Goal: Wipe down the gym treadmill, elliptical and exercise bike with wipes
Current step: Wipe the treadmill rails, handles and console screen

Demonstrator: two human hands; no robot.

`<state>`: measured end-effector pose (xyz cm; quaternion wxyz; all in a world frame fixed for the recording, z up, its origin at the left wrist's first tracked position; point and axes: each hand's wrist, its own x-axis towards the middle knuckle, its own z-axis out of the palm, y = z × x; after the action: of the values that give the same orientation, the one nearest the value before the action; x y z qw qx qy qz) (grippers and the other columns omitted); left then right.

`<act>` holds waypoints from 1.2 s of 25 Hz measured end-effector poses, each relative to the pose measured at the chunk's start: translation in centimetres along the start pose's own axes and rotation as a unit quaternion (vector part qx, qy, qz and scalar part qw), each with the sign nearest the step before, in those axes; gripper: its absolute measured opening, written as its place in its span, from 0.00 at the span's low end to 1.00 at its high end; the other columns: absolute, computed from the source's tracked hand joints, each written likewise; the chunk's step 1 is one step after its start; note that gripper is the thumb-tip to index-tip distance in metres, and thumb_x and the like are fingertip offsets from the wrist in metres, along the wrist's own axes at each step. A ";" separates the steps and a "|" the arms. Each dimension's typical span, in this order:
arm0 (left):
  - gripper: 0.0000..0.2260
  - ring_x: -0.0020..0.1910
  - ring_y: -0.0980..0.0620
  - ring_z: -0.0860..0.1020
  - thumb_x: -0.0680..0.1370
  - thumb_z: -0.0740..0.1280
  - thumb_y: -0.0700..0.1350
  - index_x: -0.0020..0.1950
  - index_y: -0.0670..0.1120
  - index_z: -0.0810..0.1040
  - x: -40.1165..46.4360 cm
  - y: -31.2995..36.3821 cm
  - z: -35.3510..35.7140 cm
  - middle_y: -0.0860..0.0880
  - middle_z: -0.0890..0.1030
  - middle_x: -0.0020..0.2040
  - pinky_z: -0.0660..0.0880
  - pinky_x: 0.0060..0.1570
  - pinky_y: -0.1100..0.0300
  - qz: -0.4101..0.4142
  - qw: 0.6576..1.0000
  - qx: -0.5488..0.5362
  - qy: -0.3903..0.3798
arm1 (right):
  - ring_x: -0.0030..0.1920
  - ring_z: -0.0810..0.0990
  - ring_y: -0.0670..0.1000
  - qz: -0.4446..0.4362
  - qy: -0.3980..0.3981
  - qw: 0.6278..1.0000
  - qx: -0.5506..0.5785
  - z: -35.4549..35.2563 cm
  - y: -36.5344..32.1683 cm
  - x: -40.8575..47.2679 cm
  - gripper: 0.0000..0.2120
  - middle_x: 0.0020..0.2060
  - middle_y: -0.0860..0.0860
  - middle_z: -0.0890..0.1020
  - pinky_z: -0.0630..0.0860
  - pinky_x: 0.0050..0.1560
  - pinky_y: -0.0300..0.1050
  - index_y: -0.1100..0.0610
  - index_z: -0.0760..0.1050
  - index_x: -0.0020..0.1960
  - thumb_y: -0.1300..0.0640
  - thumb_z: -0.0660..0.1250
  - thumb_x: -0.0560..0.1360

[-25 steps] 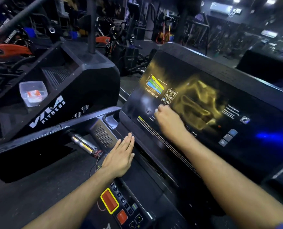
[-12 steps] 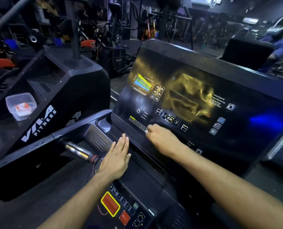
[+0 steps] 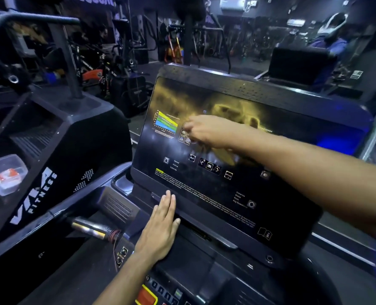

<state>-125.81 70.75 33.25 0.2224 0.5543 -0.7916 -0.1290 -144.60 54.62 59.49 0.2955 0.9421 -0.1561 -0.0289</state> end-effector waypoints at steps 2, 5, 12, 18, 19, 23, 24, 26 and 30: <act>0.29 0.79 0.60 0.33 0.86 0.48 0.55 0.82 0.52 0.36 -0.2 -0.5 -0.1 0.58 0.32 0.81 0.39 0.80 0.58 -0.013 1.000 -0.002 -0.004 | 0.41 0.71 0.54 -0.039 0.032 0.999 0.000 -0.6 -1.1 -5.8 0.08 0.36 0.54 0.77 0.65 0.43 0.47 0.58 0.75 0.33 0.62 0.67 0.71; 0.29 0.78 0.59 0.30 0.85 0.44 0.58 0.82 0.52 0.35 0.0 -0.1 0.2 0.58 0.31 0.80 0.38 0.79 0.58 -0.013 1.000 0.013 -0.013 | 0.41 0.70 0.51 0.007 -0.055 0.998 -0.012 -2.6 -3.6 -13.8 0.05 0.40 0.48 0.76 0.63 0.43 0.44 0.54 0.78 0.39 0.60 0.73 0.71; 0.29 0.77 0.60 0.27 0.86 0.45 0.57 0.81 0.51 0.33 0.0 0.2 -0.4 0.58 0.28 0.79 0.38 0.80 0.58 -0.020 0.999 0.028 -0.036 | 0.40 0.76 0.56 0.080 -0.008 0.997 -0.023 0.0 -5.0 -8.9 0.08 0.38 0.51 0.76 0.72 0.45 0.49 0.55 0.76 0.37 0.61 0.68 0.74; 0.31 0.78 0.60 0.29 0.82 0.37 0.63 0.82 0.52 0.35 0.0 -0.4 0.0 0.58 0.30 0.80 0.39 0.80 0.56 -0.023 0.998 0.037 -0.043 | 0.38 0.77 0.54 0.047 -0.030 0.997 -0.055 2.3 -5.3 0.0 0.10 0.36 0.50 0.78 0.71 0.35 0.46 0.54 0.77 0.32 0.62 0.77 0.67; 0.32 0.78 0.60 0.29 0.81 0.36 0.63 0.82 0.51 0.36 0.0 -0.6 0.1 0.58 0.31 0.80 0.39 0.80 0.56 -0.021 0.998 0.038 -0.046 | 0.37 0.77 0.54 0.051 -0.017 0.998 -0.045 2.1 -5.7 -0.9 0.11 0.35 0.49 0.77 0.68 0.34 0.44 0.53 0.77 0.32 0.61 0.77 0.67; 0.32 0.78 0.59 0.29 0.81 0.36 0.63 0.82 0.51 0.35 -0.2 -0.7 0.2 0.57 0.30 0.80 0.36 0.78 0.58 -0.016 0.998 0.040 -0.042 | 0.38 0.77 0.55 0.066 -0.016 0.997 0.042 1.5 -9.1 -8.4 0.11 0.35 0.48 0.77 0.67 0.33 0.46 0.52 0.75 0.32 0.62 0.73 0.68; 0.32 0.78 0.59 0.29 0.81 0.37 0.63 0.82 0.51 0.35 -0.2 -0.7 0.3 0.56 0.30 0.80 0.36 0.78 0.58 -0.015 0.998 0.040 -0.042 | 0.38 0.77 0.54 0.084 -0.032 0.995 0.047 1.2 -10.0 -10.7 0.10 0.36 0.47 0.77 0.69 0.34 0.47 0.51 0.75 0.33 0.60 0.70 0.70; 0.32 0.78 0.58 0.29 0.81 0.37 0.63 0.82 0.51 0.35 -0.3 -0.7 0.3 0.56 0.31 0.81 0.37 0.78 0.58 -0.013 0.998 0.040 -0.038 | 0.40 0.75 0.52 0.139 -0.060 0.986 0.069 0.0 -11.8 -14.4 0.09 0.38 0.45 0.76 0.73 0.36 0.48 0.49 0.76 0.36 0.60 0.65 0.72; 0.31 0.79 0.57 0.31 0.83 0.40 0.60 0.83 0.49 0.37 -0.4 -0.9 0.6 0.53 0.33 0.82 0.40 0.79 0.56 -0.003 0.999 0.024 -0.026 | 0.42 0.75 0.51 0.320 -0.020 0.930 0.179 -0.8 -16.3 -15.8 0.10 0.43 0.44 0.77 0.78 0.38 0.48 0.49 0.82 0.44 0.64 0.72 0.73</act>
<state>-125.22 70.78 32.21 0.1877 0.5586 -0.7983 -0.1246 -154.92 72.66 50.35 0.1123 0.8785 -0.4578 0.0772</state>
